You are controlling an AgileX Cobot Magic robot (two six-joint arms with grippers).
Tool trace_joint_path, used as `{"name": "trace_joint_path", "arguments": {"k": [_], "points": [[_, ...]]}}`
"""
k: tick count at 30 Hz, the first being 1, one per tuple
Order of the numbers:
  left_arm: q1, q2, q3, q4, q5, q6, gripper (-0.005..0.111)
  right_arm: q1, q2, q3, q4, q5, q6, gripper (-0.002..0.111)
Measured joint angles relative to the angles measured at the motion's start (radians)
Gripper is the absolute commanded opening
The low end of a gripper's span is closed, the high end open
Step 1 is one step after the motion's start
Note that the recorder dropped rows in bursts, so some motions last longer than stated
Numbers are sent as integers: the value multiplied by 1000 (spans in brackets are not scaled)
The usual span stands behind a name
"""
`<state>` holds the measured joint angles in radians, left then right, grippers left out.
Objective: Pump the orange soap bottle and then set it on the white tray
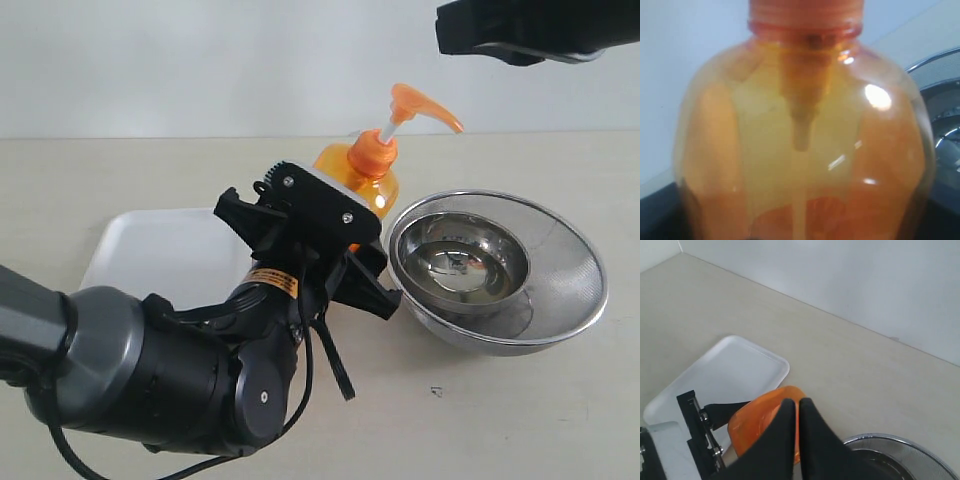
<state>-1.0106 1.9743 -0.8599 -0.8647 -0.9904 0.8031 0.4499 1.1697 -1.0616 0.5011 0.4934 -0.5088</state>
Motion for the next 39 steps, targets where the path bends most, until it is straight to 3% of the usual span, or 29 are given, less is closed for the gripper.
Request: {"name": "trace_joint_path", "arguments": {"k": [39], "points": [[6, 4, 0, 17, 0, -27, 5, 0, 143, -6, 105, 29, -74, 0]]}}
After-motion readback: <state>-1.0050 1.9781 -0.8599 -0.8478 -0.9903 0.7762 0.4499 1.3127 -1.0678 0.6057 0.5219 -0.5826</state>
